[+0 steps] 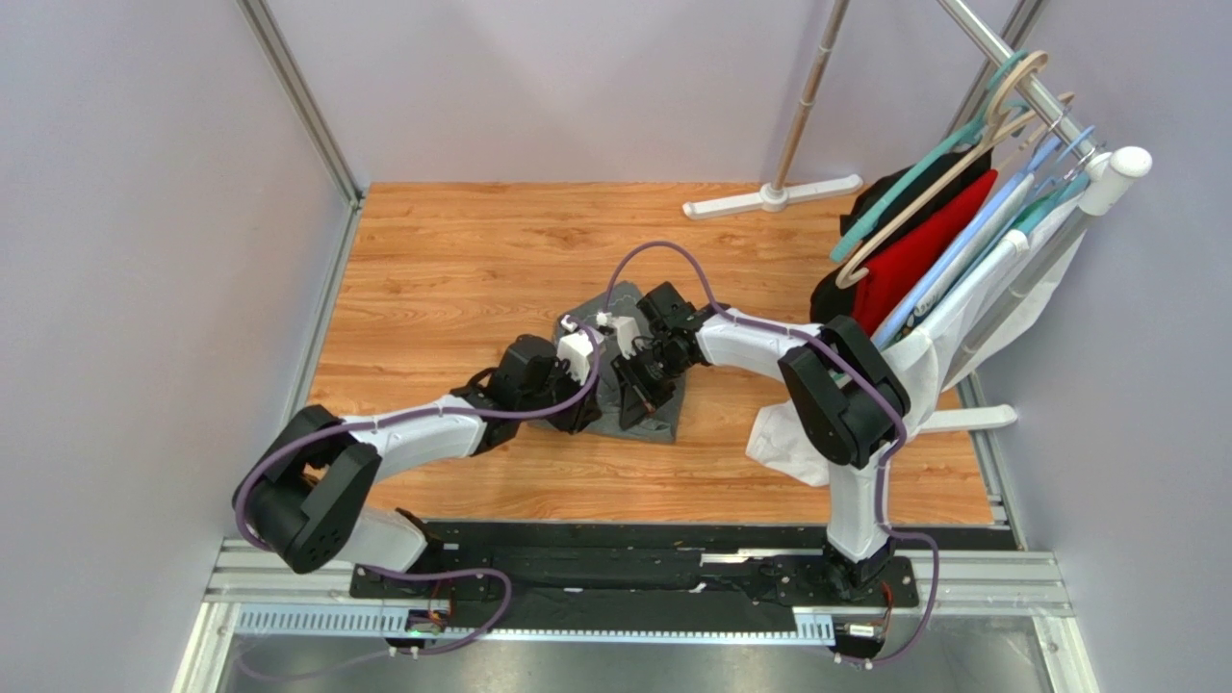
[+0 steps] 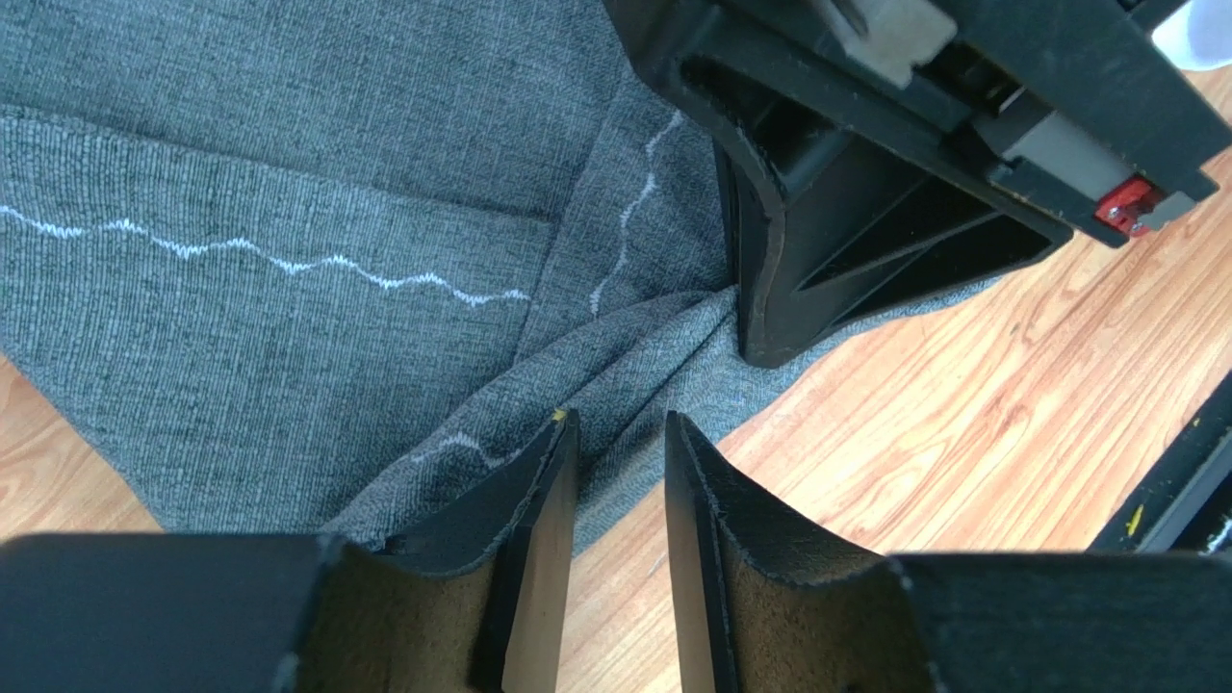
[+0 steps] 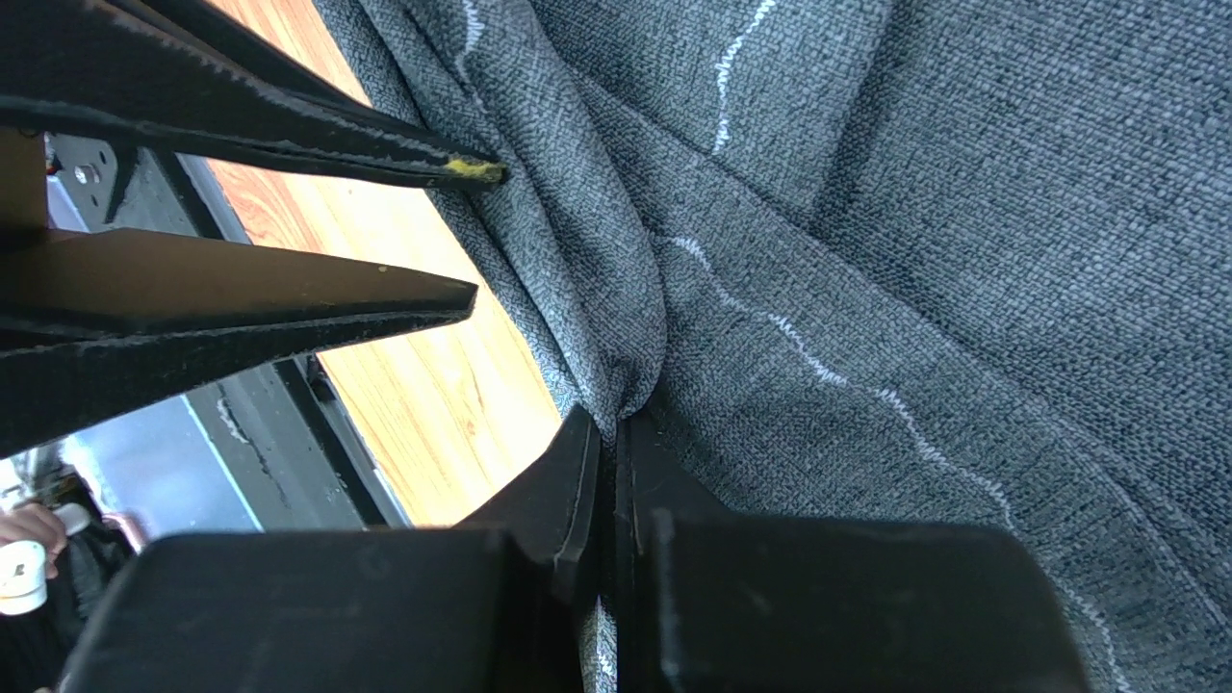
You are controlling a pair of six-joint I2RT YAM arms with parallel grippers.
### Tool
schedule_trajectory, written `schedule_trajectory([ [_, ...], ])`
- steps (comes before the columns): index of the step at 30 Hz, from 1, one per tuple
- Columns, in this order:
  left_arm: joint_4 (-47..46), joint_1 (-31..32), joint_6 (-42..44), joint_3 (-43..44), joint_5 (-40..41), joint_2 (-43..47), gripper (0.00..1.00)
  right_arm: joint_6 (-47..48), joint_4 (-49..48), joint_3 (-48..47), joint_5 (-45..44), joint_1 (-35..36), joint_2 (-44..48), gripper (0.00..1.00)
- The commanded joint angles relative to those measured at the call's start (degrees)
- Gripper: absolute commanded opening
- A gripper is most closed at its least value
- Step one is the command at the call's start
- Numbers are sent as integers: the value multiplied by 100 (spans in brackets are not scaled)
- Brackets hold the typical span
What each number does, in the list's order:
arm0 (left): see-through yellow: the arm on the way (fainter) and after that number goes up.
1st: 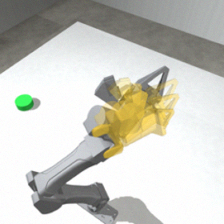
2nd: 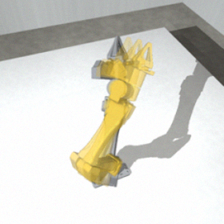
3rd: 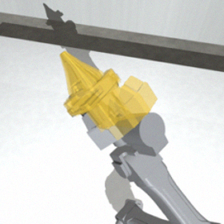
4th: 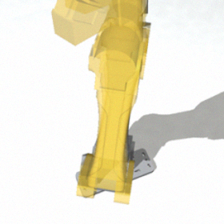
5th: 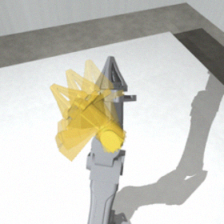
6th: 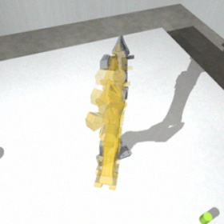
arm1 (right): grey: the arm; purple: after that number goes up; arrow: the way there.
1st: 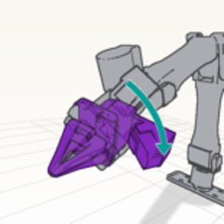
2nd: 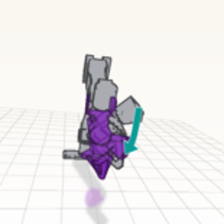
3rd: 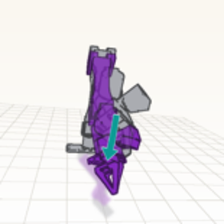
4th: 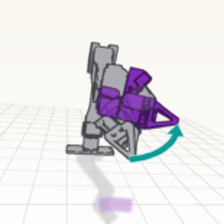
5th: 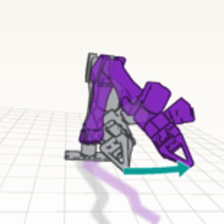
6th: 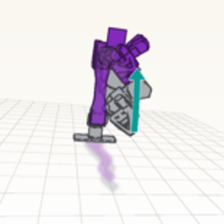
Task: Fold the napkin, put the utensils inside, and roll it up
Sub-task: Roll the napkin with the utensil
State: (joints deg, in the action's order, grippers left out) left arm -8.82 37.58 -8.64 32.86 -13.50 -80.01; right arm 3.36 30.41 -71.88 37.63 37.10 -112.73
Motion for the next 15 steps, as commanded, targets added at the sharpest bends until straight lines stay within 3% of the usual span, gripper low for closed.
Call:
schedule_trajectory([
  [1, -330, 100, -6, -16, 84, 432, 37, 7, -9, -107, -273, -63, -285, 0],
  [8, -480, 276, -14, -385, 49, 1145, 37, -81, 44, -116, -326, -151, -408, 0],
  [15, -251, 285, -593, -183, -206, 223, 29, -195, 9, -90, -309, -195, -496, 0],
])
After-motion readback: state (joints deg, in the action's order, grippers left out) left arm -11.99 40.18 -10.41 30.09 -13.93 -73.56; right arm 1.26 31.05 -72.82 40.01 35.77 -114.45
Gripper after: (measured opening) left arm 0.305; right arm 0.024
